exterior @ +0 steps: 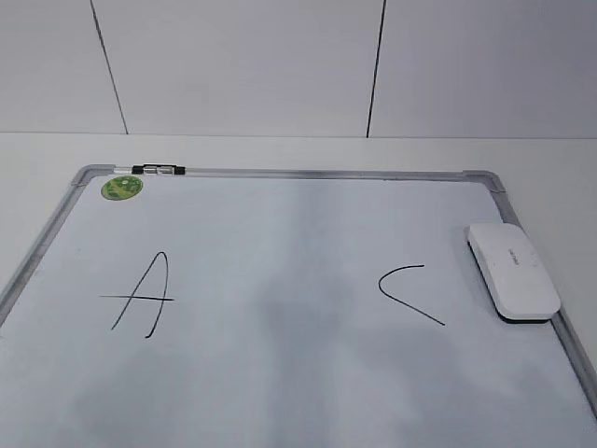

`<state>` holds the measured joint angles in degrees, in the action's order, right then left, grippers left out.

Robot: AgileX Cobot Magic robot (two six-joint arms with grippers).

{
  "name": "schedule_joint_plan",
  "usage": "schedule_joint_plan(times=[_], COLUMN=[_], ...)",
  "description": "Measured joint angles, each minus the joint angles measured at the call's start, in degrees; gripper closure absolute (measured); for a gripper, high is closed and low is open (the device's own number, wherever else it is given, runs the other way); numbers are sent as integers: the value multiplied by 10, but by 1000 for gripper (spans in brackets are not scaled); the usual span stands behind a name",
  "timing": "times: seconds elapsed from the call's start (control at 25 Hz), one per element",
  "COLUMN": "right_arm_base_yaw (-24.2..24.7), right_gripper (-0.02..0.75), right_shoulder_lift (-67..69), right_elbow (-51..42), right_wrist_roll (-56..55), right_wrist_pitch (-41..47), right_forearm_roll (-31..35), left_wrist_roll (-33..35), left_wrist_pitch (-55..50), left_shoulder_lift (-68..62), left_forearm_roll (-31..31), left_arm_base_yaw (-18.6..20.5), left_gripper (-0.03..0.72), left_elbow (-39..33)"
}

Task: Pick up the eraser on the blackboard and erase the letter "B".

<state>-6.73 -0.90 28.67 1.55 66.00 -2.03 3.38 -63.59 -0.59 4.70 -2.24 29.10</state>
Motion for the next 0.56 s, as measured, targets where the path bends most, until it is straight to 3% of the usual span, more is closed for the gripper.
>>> schedule_joint_plan(times=[0.56], right_arm_base_yaw=[0], right_gripper=[163], right_shoulder_lift=[0], right_elbow=[0], right_wrist_roll=[-1], right_wrist_pitch=[-1], right_forearm_roll=[-1], left_wrist_roll=[0], left_wrist_pitch=[0], left_shoulder_lift=[0], left_forearm_roll=[0], left_arm_base_yaw=[0], left_gripper=[453], left_elbow=[0])
